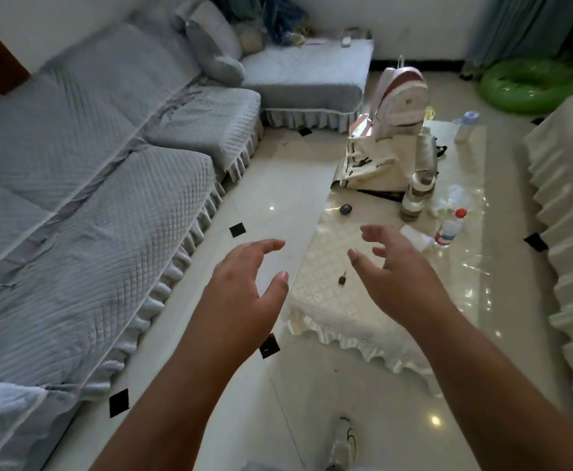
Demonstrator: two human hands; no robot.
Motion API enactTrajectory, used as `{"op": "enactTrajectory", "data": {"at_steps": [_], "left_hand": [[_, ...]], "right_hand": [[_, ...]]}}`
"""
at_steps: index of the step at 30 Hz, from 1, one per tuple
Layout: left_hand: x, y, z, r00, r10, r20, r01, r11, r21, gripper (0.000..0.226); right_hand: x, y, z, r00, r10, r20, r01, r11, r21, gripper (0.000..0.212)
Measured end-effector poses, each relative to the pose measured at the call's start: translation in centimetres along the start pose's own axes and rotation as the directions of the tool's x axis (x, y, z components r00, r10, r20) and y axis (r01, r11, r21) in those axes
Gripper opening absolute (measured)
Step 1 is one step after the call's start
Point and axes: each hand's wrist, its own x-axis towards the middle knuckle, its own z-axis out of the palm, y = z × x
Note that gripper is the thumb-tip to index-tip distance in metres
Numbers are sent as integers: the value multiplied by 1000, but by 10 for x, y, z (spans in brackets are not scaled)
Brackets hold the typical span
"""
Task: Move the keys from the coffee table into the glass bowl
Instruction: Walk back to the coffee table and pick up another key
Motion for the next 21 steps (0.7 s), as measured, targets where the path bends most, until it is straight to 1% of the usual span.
{"op": "enactTrajectory", "data": {"at_steps": [7,11,16,21], "left_hand": [[71,18,21,991,106,87,-107,994,2,42],[110,20,37,974,180,136,-178,984,-25,41],[163,3,55,948,230,220,-227,973,-39,40],[227,-20,64,906,269,326,-266,962,-55,40]], "right_hand": [[38,16,-25,993,59,-102,-58,998,14,46],[58,28,-32,981,123,-150,-123,992,13,46],[87,34,-22,954,194,-227,-201,979,-9,46],[123,26,3,916,261,-304,-286,957,-40,45]]}}
